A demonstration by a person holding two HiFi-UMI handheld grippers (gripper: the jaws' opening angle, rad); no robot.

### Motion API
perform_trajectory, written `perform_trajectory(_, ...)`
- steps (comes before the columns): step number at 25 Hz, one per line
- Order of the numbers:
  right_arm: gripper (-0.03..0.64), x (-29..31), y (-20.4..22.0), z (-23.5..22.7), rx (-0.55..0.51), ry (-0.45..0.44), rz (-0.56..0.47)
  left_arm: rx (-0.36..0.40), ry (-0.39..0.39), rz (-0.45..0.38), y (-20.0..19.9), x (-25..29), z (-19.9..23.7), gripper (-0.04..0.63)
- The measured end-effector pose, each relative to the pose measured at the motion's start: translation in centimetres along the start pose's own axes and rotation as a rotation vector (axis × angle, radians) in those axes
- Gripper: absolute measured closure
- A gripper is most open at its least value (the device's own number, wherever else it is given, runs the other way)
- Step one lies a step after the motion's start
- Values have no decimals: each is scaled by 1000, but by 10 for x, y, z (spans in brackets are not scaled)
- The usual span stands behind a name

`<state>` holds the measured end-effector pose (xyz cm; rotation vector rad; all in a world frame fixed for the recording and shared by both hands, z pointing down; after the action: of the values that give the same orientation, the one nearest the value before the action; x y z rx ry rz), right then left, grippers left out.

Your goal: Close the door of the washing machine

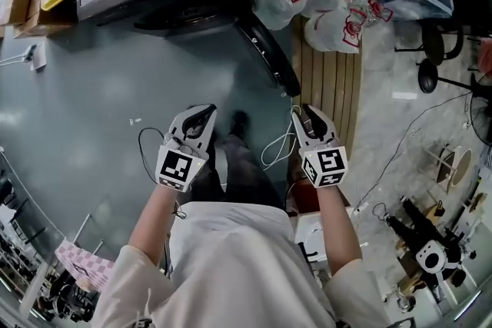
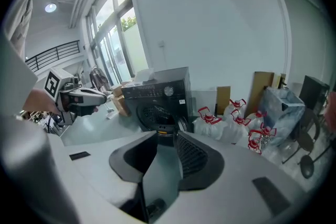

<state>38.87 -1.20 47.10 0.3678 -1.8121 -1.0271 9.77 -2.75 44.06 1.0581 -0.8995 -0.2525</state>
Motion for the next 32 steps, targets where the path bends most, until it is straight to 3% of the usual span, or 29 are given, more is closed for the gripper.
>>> perform_trajectory(8,474,52,50,-31,14,20,70,18,56,52,52,63,11,586)
perform_trajectory(13,471,78,90,-53,17,36,127,-42,54,110,87,92,6,586)
perform_trajectory(18,471,101,137,-70,-27,63,201,38,91,120,121,115,2,586)
perform_trajectory(25,465,134,196,-96,-47,93,272,31,123,148,171,139,0,586)
perform_trajectory(32,465,154,226,-105,-112,98,329,31,162,187,204,144,-8,586)
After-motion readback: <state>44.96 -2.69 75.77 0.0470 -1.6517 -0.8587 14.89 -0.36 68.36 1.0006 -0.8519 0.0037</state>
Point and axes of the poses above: the fingertips, and each gripper's own axes: x forward along the fingers, z to its left, y out of its underside, the point moved 8 cm from there along -x, backward along the fingers, and after that the axes turned 3 degrees about -x, right-handed, at the moved point
